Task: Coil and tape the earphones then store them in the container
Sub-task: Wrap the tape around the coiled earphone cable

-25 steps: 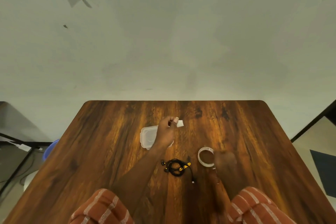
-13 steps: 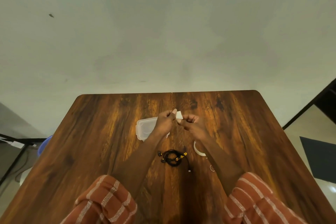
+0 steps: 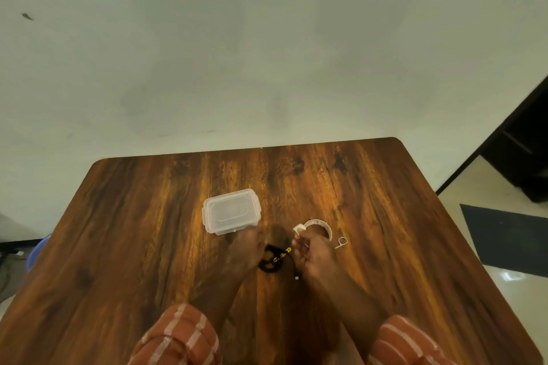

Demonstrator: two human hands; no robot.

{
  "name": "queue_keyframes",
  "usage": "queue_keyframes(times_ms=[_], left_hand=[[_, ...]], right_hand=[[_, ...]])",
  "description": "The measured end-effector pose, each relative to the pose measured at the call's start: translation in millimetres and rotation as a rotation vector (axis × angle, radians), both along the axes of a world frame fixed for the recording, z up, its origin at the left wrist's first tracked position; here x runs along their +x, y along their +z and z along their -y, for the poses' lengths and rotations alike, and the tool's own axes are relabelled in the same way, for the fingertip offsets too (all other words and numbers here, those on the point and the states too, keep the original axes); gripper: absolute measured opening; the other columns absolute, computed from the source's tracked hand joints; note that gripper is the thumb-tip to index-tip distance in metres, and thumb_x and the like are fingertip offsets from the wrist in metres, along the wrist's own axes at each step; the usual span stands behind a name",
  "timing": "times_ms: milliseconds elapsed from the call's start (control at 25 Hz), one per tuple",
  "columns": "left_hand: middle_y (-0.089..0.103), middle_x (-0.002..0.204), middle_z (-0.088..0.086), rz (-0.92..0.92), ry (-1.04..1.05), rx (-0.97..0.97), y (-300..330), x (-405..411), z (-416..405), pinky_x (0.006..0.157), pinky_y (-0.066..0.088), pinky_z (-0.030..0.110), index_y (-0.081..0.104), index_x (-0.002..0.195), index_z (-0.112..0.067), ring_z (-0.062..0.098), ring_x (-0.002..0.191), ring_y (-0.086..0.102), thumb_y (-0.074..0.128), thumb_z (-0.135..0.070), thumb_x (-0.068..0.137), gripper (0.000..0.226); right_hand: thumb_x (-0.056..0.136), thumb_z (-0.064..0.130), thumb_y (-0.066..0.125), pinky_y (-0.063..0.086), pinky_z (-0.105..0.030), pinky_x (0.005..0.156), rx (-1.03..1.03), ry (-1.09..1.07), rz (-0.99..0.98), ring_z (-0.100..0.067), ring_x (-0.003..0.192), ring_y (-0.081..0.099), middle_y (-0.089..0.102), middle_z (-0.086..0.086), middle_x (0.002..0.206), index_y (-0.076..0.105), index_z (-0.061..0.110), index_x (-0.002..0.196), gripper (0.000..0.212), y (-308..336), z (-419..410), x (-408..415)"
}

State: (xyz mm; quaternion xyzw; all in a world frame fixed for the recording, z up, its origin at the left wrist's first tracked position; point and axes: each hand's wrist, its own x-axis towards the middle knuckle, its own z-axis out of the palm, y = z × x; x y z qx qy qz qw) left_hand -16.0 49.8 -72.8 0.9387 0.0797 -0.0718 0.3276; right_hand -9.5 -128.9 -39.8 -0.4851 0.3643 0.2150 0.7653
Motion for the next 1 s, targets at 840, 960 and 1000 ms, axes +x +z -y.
queue_keyframes(times_ms=[840, 960, 1000], left_hand=[[0.07, 0.087, -0.001, -0.175, -0.196, 0.11, -18.9, 37.3, -17.9, 0.073, 0.058, 0.026, 0.068, 0.095, -0.016, 0.01, 0.078, 0.066, 0.066, -0.023, 0.087, 0.01], [0.071, 0.092, -0.001, -0.196, -0.24, 0.209, -25.7, 34.6, -26.7, 0.076, 0.059, 0.027, 0.069, 0.101, -0.016, 0.012, 0.081, 0.067, 0.069, -0.025, 0.085, 0.018], [0.071, 0.094, -0.001, -0.179, -0.247, 0.254, -26.6, 32.9, -26.2, 0.077, 0.058, 0.028, 0.069, 0.102, -0.016, 0.013, 0.083, 0.067, 0.069, -0.026, 0.085, 0.02]], right_hand=[[0.086, 0.004, 0.068, 0.053, -0.04, 0.085, -0.008, -0.02, 0.018, -0.026, 0.083, 0.069, 0.078, -0.013, 0.083, 0.071, 0.001, 0.098, 0.012, -22.2, -13.7, -45.0], [0.085, 0.005, 0.069, 0.053, -0.04, 0.085, -0.031, -0.032, 0.01, -0.025, 0.082, 0.071, 0.078, -0.014, 0.085, 0.07, 0.001, 0.1, 0.015, -24.2, -11.4, -45.2], [0.085, 0.005, 0.069, 0.053, -0.041, 0.085, -0.038, -0.034, 0.012, -0.025, 0.082, 0.071, 0.078, -0.013, 0.085, 0.07, 0.001, 0.1, 0.015, -25.6, -9.5, -45.7]])
